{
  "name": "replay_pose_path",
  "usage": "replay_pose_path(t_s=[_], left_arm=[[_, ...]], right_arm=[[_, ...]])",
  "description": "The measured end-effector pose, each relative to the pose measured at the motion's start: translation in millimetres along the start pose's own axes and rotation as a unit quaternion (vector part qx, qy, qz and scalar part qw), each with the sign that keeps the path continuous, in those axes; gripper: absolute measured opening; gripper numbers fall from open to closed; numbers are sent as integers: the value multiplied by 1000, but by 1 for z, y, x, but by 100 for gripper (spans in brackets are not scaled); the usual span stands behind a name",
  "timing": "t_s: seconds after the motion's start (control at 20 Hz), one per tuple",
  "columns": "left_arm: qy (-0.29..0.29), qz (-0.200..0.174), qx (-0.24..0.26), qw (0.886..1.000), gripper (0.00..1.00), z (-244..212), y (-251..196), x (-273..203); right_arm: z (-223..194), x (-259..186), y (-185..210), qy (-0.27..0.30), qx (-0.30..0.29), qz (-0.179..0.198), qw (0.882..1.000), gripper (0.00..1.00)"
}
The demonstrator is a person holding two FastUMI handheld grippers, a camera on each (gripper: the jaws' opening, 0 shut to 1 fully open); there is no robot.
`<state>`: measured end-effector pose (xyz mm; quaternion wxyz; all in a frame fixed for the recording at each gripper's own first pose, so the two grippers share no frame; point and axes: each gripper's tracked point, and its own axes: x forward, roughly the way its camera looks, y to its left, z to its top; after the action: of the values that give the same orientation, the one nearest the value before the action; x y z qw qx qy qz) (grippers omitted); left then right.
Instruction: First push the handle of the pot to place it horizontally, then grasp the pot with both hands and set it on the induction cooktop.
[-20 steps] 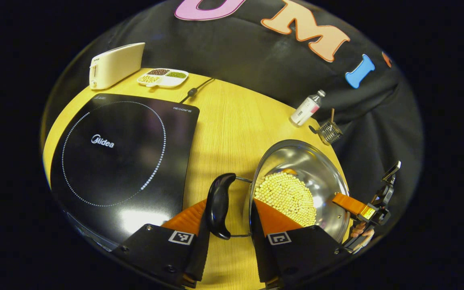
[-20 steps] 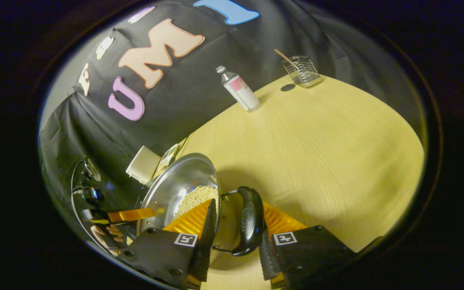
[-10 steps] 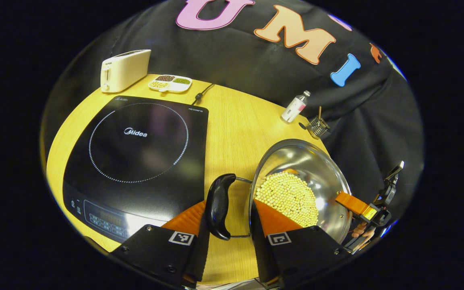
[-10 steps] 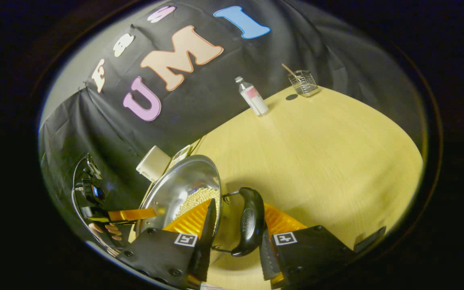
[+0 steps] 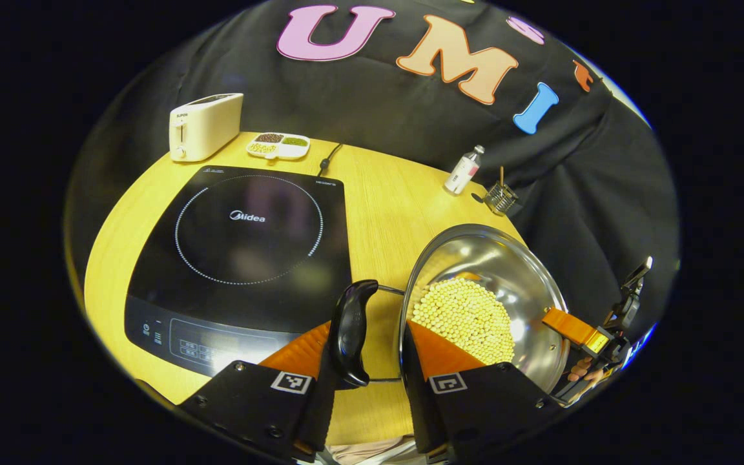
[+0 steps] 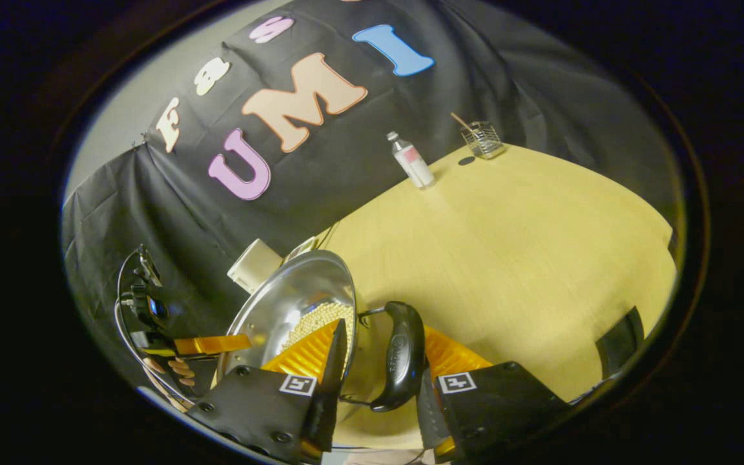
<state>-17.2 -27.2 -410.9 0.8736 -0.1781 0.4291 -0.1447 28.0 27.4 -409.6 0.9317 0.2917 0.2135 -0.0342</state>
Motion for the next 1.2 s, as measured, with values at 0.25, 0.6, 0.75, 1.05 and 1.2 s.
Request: replay_pose_path(t_s=[0.25, 0.6, 0.75, 1.05, 1.2], left_arm=[[-23, 17, -5, 1000, 55, 15, 38, -21], [-46, 66, -22, 996, 52, 40, 122, -42], [-56, 79, -34, 995, 51, 53, 156, -45], [-76, 116, -16, 990, 51, 89, 217, -41], [-77, 126, -10, 989, 51, 100, 238, -35]], right_arm=[[-9, 18, 42, 0, -15, 23, 1000, 47], [-39, 72, 115, 26, -26, 59, 998, 47], [-47, 100, 147, 34, -29, 71, 996, 47], [-68, 161, 191, 59, -23, 75, 995, 54], [-73, 181, 204, 59, -19, 70, 996, 46]])
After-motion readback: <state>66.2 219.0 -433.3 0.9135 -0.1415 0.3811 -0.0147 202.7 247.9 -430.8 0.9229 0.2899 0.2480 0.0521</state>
